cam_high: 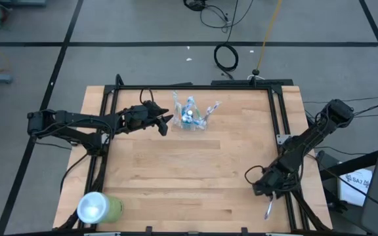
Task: Pick & Place toothbrushing station
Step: Put the purple toothbrush into the transparent organizer
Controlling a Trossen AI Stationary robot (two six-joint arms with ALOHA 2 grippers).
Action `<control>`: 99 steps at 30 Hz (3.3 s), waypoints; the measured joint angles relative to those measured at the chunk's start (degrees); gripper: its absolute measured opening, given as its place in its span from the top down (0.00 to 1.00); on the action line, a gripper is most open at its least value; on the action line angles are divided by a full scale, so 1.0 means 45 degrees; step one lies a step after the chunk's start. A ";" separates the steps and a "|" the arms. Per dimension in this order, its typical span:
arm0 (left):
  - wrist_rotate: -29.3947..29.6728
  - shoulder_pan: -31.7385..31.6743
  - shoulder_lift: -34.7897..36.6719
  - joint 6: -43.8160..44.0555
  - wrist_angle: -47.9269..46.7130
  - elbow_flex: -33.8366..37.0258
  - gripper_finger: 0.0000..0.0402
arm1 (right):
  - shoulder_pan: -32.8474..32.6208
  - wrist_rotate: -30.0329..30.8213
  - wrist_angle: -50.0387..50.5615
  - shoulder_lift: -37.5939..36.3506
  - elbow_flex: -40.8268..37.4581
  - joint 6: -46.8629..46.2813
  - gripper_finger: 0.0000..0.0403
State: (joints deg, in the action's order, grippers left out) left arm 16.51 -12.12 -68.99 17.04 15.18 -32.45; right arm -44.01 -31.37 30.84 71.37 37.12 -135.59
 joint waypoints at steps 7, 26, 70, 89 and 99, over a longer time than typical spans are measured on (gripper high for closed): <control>-0.0027 0.0000 0.0000 -0.0036 -0.0113 -0.0003 0.54 | 0.0000 0.1186 0.1803 0.0000 -0.0005 0.0488 0.70; -0.0026 0.0640 0.0000 0.0247 -0.0125 0.0000 0.54 | -0.0024 0.1277 0.1543 0.1771 -0.0015 0.0974 0.66; 0.0015 0.0869 0.0000 0.0271 -0.0102 0.0000 0.54 | 0.3144 0.8416 -0.3290 0.0709 -0.0024 1.2835 1.00; 0.0006 0.1105 0.0000 0.0281 -0.0087 0.0000 0.54 | 0.7756 1.0985 -1.3990 0.0704 -0.0024 2.6601 1.00; 0.0010 0.1302 0.0000 0.0247 -0.0087 0.0000 0.54 | 0.9826 1.2363 -1.7445 0.0737 -0.0010 3.1165 1.00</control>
State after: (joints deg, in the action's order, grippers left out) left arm 16.56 -6.26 -68.99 18.15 14.79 -32.45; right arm 0.21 24.26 -47.66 74.69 37.08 4.65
